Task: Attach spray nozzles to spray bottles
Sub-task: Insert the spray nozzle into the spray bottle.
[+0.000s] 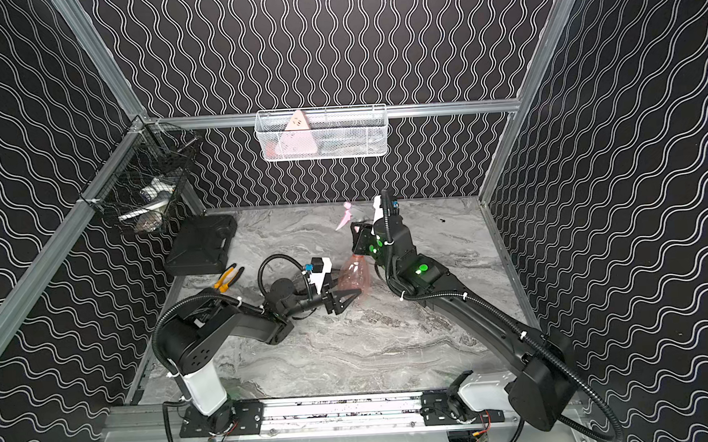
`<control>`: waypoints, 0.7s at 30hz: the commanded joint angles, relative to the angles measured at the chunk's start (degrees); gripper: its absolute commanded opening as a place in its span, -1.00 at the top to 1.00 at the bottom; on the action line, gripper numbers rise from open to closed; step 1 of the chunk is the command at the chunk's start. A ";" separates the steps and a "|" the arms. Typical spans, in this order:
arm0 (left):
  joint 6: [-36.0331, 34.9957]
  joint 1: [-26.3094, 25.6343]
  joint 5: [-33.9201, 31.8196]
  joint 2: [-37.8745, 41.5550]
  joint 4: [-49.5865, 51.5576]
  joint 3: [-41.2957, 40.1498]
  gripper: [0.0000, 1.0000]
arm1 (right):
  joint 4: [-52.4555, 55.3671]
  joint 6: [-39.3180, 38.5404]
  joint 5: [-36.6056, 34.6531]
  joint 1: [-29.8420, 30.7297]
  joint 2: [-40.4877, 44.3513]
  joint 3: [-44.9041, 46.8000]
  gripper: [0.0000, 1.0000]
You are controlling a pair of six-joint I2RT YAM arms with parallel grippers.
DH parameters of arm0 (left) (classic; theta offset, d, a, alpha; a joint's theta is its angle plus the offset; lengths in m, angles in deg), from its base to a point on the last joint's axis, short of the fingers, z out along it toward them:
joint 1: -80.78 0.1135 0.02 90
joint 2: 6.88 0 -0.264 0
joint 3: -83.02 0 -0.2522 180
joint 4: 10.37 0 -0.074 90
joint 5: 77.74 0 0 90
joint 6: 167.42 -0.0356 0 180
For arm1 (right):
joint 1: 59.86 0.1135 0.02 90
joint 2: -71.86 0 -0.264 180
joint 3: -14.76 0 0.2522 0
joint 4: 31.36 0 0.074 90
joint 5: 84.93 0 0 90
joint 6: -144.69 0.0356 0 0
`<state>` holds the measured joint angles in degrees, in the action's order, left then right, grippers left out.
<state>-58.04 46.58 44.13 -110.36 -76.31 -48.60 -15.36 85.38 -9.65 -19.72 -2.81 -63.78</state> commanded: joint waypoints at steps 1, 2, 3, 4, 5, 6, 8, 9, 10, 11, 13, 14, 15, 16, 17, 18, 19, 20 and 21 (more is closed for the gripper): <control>-2.86 0.01 -2.62 1.65 0.77 1.22 -0.08 | -0.59 -2.17 -5.10 1.76 0.75 1.18 0.73; -3.20 0.08 -2.93 2.08 1.05 1.50 -0.08 | -0.72 -2.80 -5.79 2.38 0.91 1.33 0.72; -3.61 0.02 -3.07 2.42 1.44 1.81 -0.09 | -0.60 -3.33 -6.86 3.01 1.15 1.32 0.72; -3.98 0.02 -2.90 2.73 1.88 2.19 -0.09 | -0.67 -3.97 -7.64 3.69 1.27 1.32 0.71; -4.34 0.04 -2.83 2.99 2.60 2.45 -0.09 | -0.55 -4.59 -8.44 4.25 1.36 1.02 0.71; -4.80 0.07 -2.72 3.24 3.40 2.84 -0.09 | -0.43 -5.34 -9.59 5.04 1.35 0.75 0.72; -5.78 0.07 -2.49 3.71 4.93 3.38 -0.10 | -0.30 -6.84 -11.80 6.44 1.53 0.43 0.70; -6.16 0.07 -2.46 3.89 5.68 3.54 -0.10 | -0.60 -7.50 -12.69 6.99 1.65 0.48 0.69; -6.43 0.08 -2.51 4.14 6.11 3.57 -0.10 | -0.68 -7.88 -13.33 7.43 1.76 0.56 0.66; -6.62 0.05 -2.57 4.29 6.22 3.62 -0.10 | -0.65 -8.23 -13.60 7.66 1.96 0.46 0.62; -7.06 0.01 -2.75 4.65 6.50 3.37 -0.11 | 0.13 -8.44 -14.18 8.14 2.15 0.28 0.49; -7.29 0.13 -2.86 4.78 6.73 3.22 -0.11 | 0.39 -8.59 -14.40 8.30 2.43 0.26 0.48; -7.46 0.11 -2.87 4.99 6.76 3.08 -0.11 | 0.55 -8.71 -14.75 8.46 2.88 0.27 0.45; -7.59 0.21 -2.91 5.09 6.84 2.98 -0.12 | 0.75 -8.81 -15.04 8.58 3.48 0.51 0.38; -7.60 0.33 -3.05 5.20 6.80 2.86 -0.12 | 0.88 -8.69 -15.37 8.64 4.09 0.76 0.36; -7.60 0.40 -2.97 5.22 6.62 2.70 -0.12 | 1.05 -8.55 -15.68 8.64 4.78 1.20 0.34; -7.45 0.53 -2.96 5.22 6.42 2.60 -0.12 | 1.25 -8.72 -15.91 8.64 5.61 1.45 0.29; -7.35 0.70 -2.88 5.22 6.26 2.57 -0.12 | 1.69 -8.81 -15.97 8.64 6.14 1.64 0.21; -7.27 0.85 -2.87 5.18 6.14 2.50 -0.12 | 2.27 -8.79 -15.95 8.64 6.81 1.61 0.06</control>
<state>-65.25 47.04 41.82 -105.55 -69.31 -45.85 -13.48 77.06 -24.23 -11.22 2.65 -62.38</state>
